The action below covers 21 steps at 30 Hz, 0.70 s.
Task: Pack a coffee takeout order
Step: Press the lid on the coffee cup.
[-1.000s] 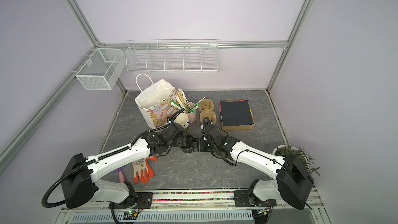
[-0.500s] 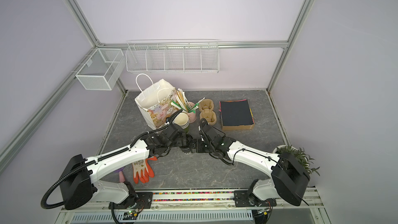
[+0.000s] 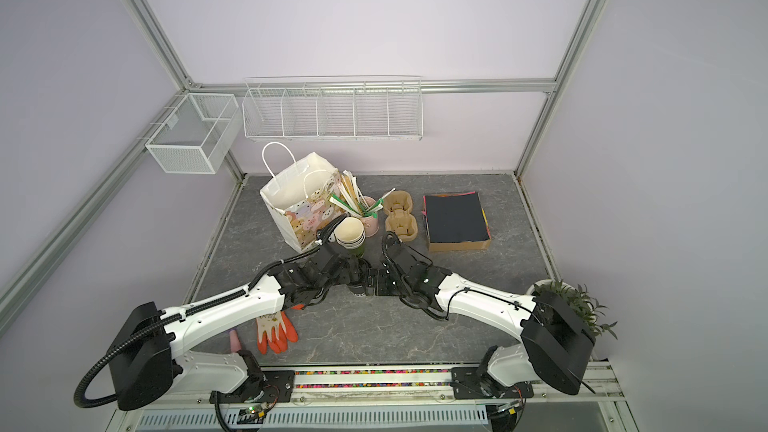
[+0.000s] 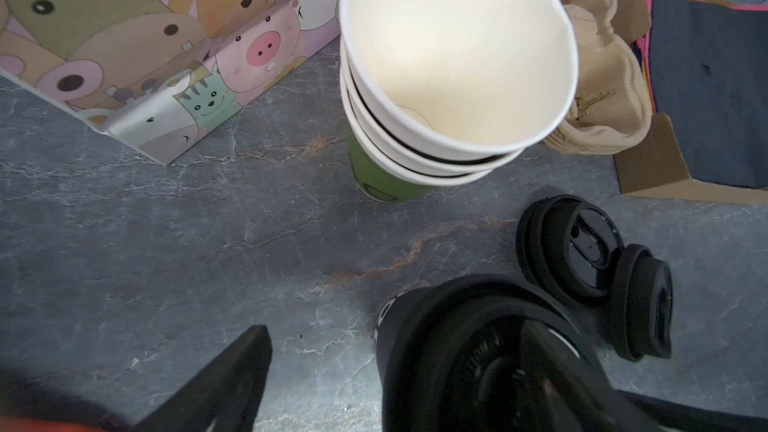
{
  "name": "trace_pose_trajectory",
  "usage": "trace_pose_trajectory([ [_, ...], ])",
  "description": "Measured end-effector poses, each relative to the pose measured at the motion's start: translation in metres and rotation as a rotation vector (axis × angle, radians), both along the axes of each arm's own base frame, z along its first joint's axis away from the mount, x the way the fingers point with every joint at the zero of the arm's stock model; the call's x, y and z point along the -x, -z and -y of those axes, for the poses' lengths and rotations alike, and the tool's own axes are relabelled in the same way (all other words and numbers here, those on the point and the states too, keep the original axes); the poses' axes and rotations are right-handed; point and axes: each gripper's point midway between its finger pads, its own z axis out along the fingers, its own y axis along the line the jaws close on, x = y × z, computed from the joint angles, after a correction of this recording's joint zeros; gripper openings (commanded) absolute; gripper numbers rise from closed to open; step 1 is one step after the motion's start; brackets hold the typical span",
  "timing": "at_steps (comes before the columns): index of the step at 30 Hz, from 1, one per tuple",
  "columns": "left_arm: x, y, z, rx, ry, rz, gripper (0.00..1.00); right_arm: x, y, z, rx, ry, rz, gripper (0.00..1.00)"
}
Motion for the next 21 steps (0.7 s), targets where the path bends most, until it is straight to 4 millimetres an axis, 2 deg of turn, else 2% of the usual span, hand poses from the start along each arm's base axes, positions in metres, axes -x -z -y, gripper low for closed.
trace_pose_trajectory([
  [21, 0.0011, 0.0021, -0.0016, 0.075, -0.015, 0.018, 0.93, 0.0023, 0.002, -0.0021, -0.002, 0.057, -0.022, 0.92],
])
